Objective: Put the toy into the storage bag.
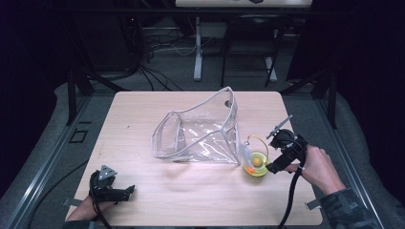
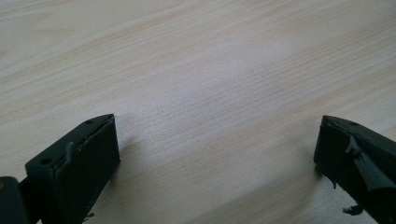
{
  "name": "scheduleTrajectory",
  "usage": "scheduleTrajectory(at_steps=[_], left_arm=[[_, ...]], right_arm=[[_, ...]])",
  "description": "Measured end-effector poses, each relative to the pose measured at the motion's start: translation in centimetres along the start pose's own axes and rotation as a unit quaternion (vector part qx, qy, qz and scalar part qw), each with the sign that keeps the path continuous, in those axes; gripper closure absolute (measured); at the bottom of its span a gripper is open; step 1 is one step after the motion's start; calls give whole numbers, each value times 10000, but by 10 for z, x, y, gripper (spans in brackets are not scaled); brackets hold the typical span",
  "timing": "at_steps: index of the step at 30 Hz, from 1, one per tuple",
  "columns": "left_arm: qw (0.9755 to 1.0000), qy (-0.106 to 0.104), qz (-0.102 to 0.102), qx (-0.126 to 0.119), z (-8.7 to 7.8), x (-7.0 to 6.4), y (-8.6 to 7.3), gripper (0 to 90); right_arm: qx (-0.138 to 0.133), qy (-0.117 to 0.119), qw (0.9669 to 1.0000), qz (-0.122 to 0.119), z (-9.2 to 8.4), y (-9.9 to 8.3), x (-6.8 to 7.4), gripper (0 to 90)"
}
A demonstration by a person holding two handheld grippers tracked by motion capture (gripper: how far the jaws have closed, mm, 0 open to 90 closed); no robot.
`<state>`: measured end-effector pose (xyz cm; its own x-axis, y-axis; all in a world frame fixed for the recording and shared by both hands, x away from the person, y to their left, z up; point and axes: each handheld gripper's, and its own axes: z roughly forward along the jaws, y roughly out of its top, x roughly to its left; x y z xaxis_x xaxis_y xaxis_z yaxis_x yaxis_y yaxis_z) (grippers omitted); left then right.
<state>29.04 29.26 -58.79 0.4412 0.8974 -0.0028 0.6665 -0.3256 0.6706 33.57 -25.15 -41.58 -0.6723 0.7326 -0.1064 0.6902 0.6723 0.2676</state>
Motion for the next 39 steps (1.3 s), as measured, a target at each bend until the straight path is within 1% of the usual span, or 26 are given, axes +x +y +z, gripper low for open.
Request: scheduleTrajectory(at_steps=[1, 2, 3, 6, 7, 8, 9, 10, 11, 14, 19, 20, 21, 22, 23, 24, 25, 26, 27, 30, 32, 33, 35, 36, 37, 39], left_arm=[[10000, 1, 0, 0, 0, 0, 0, 0], [10000, 1, 0, 1, 0, 0, 0, 0], [10000, 1, 0, 0, 0, 0, 0, 0], [10000, 1, 2, 0, 0, 0, 0, 0], [10000, 1, 2, 0, 0, 0, 0, 0], [10000, -1, 0, 0, 0, 0, 0, 0], [10000, 1, 10, 7, 0, 0, 0, 0], [10000, -1, -1, 0, 0, 0, 0, 0], [10000, 0, 1, 0, 0, 0, 0, 1], [10000, -2, 12, 8, 0, 0, 0, 0], [10000, -2, 8, 12, 0, 0, 0, 0], [10000, -2, 10, 11, 0, 0, 0, 0], [10000, -2, 10, 12, 0, 0, 0, 0], [10000, -3, 10, 12, 0, 0, 0, 0], [10000, -3, 9, 11, 0, 0, 0, 0], [10000, -4, 8, 11, 0, 0, 0, 1], [10000, -3, 9, 11, 0, 0, 0, 0], [10000, -4, 9, 12, 0, 0, 0, 1], [10000, -4, 11, 12, 0, 0, 0, 1], [10000, -11, 2, 10, 0, 0, 0, 1], [10000, -10, 1, 10, 0, 0, 0, 1], [10000, -12, 8, 12, 0, 0, 0, 1], [10000, -5, 11, 12, 0, 0, 0, 1], [10000, -3, 11, 12, 0, 0, 0, 1], [10000, -4, 8, 16, 0, 0, 0, 1], [10000, -4, 11, 11, 0, 0, 0, 1]], right_arm=[[26, -18, 10000, -47, -2, 4, 0, 142], [-47, 0, 10000, -20, -1, 4, 0, 148], [-17, -32, 10000, -50, -3, 6, 0, 155], [15, -81, 9999, -144, -5, 11, 1, 221], [15, -81, 9999, -144, -5, 11, 1, 221], [3, -96, 9998, -191, -7, 14, 2, 265], [-37, -114, 9997, -206, -8, 16, 2, 282], [-9, -144, 9996, -255, -9, 17, 2, 302], [-29, -106, 9996, -258, -10, 19, 2, 322], [-65, -125, 9995, -290, -14, 23, 2, 375], [-64, -191, 9988, -448, -21, 31, 4, 461], [-14, -246, 9985, -479, -23, 33, 4, 482], [10, -228, 9984, -527, -24, 35, 5, 489], [-38, -220, 9985, -503, -23, 36, 6, 515], [18, -259, 9980, -571, -25, 38, 5, 534], [-11, -258, 9981, -558, -25, 39, 6, 542], [58, -322, 9975, -619, -26, 41, 6, 567], [4, -247, 9980, -583, -25, 41, 7, 579], [57, -246, 9976, -640, -27, 43, 7, 591], [64, -222, 9974, -687, -29, 46, 8, 649], [157, -283, 9964, -781, -30, 48, 9, 681], [125, -212, 9969, -753, -30, 49, 10, 694], [227, -256, 9958, -849, -30, 51, 11, 714], [184, -211, 9963, -816, -29, 51, 11, 722], [269, -256, 9954, -879, -30, 53, 11, 727], [333, -286, 9946, -937, -29, 55, 12, 727]])
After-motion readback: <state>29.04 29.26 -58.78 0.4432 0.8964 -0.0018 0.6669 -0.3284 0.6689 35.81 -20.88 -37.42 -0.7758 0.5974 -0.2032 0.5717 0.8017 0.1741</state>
